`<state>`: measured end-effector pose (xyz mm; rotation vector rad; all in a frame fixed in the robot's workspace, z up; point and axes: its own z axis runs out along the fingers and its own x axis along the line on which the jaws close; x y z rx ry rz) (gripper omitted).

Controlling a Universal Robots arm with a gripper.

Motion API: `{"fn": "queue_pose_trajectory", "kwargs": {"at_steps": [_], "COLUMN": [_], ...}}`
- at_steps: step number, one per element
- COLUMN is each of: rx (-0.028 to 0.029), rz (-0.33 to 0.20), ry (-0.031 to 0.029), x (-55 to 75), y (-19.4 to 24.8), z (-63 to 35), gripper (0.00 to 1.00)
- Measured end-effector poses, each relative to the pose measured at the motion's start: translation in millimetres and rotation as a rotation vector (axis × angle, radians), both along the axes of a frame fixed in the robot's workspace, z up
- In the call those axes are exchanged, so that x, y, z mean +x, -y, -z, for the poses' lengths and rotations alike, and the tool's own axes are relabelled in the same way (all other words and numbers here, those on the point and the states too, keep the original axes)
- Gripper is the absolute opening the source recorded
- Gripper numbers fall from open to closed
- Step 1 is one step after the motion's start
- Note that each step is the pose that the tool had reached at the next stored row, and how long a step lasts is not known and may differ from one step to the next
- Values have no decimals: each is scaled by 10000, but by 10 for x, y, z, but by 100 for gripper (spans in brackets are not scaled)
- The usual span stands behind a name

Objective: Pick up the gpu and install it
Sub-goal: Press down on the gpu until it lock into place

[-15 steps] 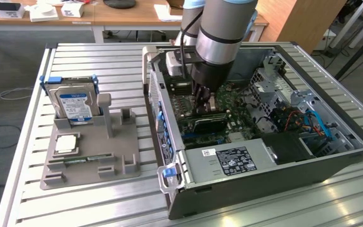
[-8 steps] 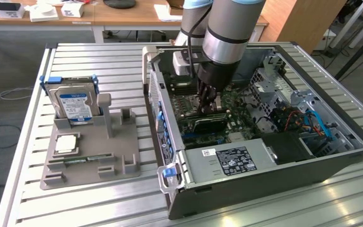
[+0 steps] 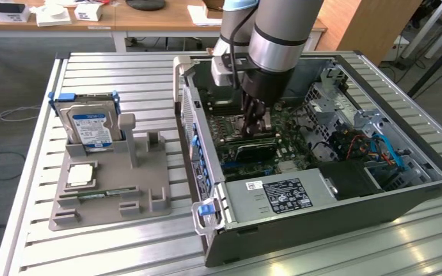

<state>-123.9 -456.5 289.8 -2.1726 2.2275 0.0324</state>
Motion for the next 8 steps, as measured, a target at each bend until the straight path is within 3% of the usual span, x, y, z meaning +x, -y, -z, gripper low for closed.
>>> {"fn": "queue_pose_trajectory", "kwargs": {"at_steps": [8], "rx": [1], "rz": [-1], "ry": [0], "x": [1], "y": [0], "z": [-32], "gripper": [11]}}
